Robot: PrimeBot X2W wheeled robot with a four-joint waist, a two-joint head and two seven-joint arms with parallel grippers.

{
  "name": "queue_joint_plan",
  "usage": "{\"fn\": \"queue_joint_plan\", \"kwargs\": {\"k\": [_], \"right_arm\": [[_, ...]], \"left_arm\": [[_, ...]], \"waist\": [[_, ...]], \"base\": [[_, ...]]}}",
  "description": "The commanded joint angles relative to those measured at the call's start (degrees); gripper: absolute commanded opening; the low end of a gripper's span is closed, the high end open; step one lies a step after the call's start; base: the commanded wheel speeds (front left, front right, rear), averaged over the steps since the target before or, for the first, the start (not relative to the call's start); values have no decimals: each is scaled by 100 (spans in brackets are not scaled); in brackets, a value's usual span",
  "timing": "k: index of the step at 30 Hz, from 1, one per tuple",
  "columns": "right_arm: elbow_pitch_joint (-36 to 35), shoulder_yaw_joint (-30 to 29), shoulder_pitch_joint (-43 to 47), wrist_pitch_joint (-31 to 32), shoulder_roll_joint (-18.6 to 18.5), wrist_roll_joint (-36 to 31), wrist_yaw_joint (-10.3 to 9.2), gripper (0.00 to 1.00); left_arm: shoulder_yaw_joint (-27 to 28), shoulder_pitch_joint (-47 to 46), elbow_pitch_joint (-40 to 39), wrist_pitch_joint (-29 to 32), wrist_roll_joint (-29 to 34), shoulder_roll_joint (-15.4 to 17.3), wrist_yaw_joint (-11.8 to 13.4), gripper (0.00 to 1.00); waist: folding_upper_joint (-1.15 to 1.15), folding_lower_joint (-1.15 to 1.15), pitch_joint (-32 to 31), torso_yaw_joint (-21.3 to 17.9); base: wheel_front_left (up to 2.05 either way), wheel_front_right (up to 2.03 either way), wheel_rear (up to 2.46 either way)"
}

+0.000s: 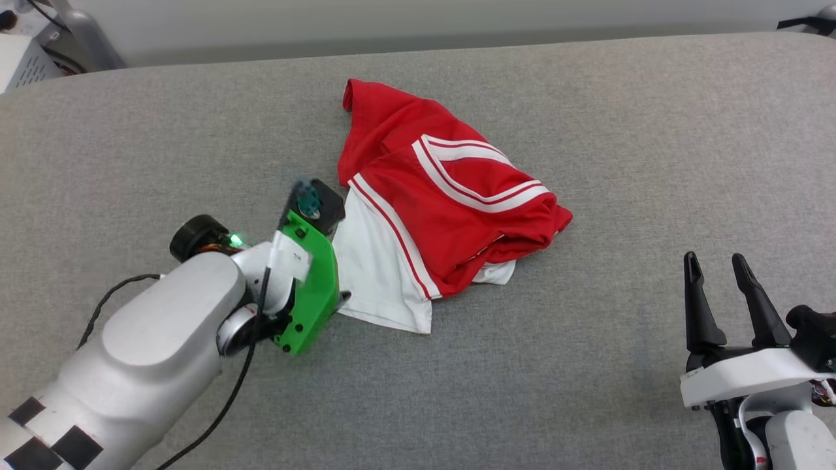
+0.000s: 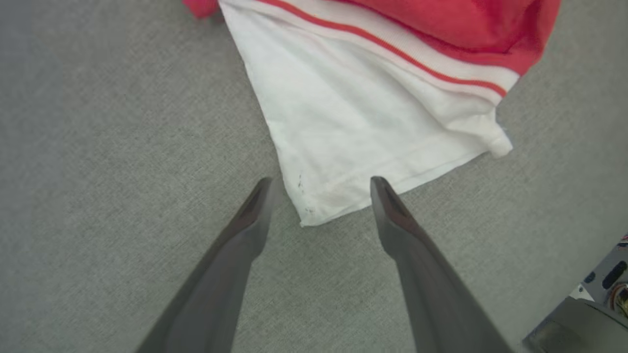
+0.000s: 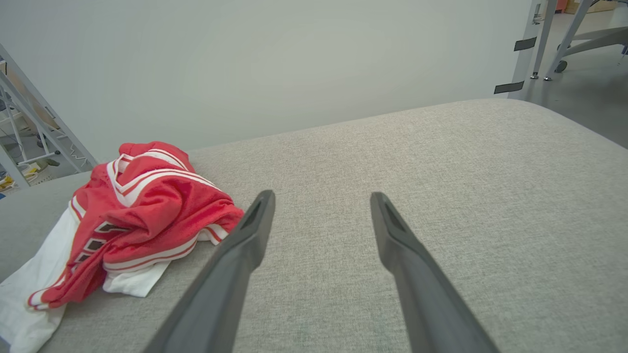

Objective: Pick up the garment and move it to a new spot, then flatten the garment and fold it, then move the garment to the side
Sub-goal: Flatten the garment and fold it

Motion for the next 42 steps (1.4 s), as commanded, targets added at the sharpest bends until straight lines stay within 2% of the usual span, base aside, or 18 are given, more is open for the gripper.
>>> {"fn": "queue_joint_plan", "kwargs": {"k": [1,6,13,14,15,25,29,35,38,42], "right_arm": [[27,29,-137,-50,-11,-25,-5,100],[95,117,-262,-72,16,-26,-5,100],[162,53,-318,-94,12,-15,-5,100],[168,43,-325,-96,18,-16,-5,100],[174,39,-330,-98,25,-18,-5,100],[259,2,-274,-107,30,-34,-5,100],[237,-63,-177,-108,18,-37,-5,100],[156,-138,-50,-109,26,-46,-5,100],[128,-169,-18,-109,3,-38,-5,100],[113,-166,-4,-109,-38,-38,-5,100]], "left_arm": [[-255,-123,106,57,-35,1,-16,100],[-1030,-234,606,-32,-86,-7,-17,100],[-1494,-362,967,-376,-305,-54,-17,100],[-1541,-405,963,-448,-285,-43,-17,40],[-1569,-432,973,-511,-278,-37,-17,0],[-1682,-704,734,-1352,-153,87,-17,0],[-1686,-702,513,-1699,-190,452,-17,0],[-1680,-529,732,-1898,-191,1367,-14,0],[-1639,-340,1054,-1922,-348,1641,25,0],[-1643,-64,1592,-1877,-471,1827,80,0]], "waist": [[0,0,146,-111],[0,0,291,-237],[0,0,392,-300],[0,0,397,-299],[0,0,398,-296],[0,0,186,-130],[0,0,69,-47],[0,0,18,55],[0,0,31,97],[0,0,50,119]], "base": [[0,0,0],[0,0,0],[0,0,0],[0,0,0],[0,0,0],[0,0,0],[0,0,0],[0,0,0],[0,0,0],[0,0,0]]}}
